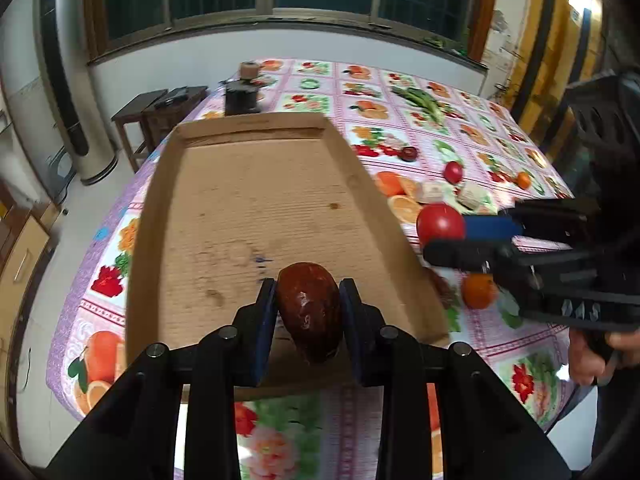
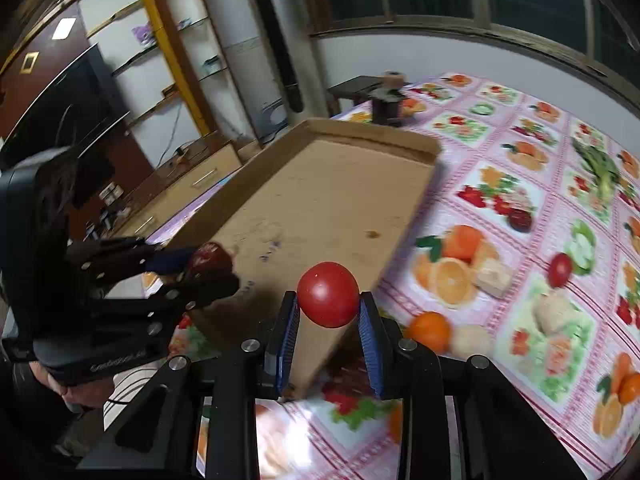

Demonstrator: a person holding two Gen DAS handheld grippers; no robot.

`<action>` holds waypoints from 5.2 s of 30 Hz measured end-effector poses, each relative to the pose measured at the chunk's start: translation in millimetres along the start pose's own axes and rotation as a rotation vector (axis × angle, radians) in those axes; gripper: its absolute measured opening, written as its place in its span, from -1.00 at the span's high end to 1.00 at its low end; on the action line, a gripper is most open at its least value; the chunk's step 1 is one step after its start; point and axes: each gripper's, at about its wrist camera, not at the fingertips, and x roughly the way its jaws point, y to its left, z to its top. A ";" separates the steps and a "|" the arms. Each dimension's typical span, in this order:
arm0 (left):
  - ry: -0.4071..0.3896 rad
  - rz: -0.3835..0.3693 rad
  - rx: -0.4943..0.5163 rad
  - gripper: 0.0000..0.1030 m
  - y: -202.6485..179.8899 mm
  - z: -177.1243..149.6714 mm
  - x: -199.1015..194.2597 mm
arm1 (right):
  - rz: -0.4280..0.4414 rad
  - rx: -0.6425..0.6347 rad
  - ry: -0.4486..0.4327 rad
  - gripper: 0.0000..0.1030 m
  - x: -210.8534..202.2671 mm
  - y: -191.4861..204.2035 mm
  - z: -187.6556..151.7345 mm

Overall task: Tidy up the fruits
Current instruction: 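Release the date with the left tool while the right tool releases the tomato into the box, then move both tools back to the fruits and grasp an orange with each, then carry both oranges over the cardboard box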

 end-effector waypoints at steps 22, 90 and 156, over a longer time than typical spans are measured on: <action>0.101 0.053 -0.052 0.44 36.3 -7.4 41.6 | 0.037 -0.125 0.174 0.37 85.2 38.7 4.6; 0.112 -0.183 0.278 0.01 -161.3 2.1 27.9 | -0.296 0.320 -0.026 -0.08 -131.1 -164.1 -142.2; 0.035 -0.077 0.189 0.36 -86.8 -3.6 -3.7 | -0.099 0.139 -0.047 0.39 -66.6 -58.2 -65.2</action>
